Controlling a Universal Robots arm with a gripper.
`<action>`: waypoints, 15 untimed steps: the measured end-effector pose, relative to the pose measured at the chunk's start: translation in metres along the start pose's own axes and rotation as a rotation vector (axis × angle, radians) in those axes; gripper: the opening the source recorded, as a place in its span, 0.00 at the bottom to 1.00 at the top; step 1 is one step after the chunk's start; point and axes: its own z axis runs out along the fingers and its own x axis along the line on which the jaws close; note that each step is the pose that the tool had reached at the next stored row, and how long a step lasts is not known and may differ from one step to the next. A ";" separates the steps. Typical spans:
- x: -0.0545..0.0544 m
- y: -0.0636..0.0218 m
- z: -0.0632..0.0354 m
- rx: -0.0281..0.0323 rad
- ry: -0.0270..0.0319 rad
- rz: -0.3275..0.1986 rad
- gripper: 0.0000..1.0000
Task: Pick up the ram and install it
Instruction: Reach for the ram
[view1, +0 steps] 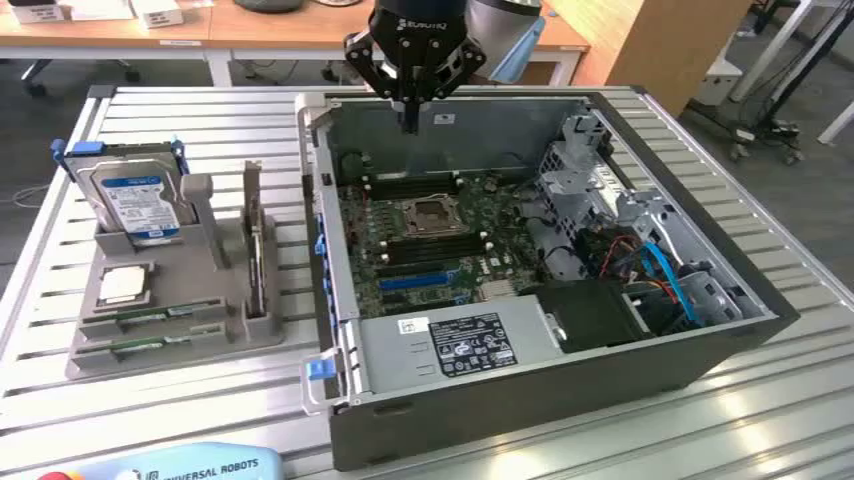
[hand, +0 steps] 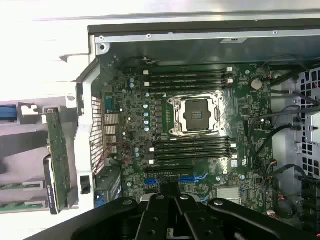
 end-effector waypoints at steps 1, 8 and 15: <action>0.000 0.0000 0.0000 -0.0001 -0.0001 0.000 0.10; 0.000 0.0000 0.0000 0.0000 0.0000 0.000 0.10; 0.002 -0.0002 -0.0001 0.0001 0.0000 0.000 0.10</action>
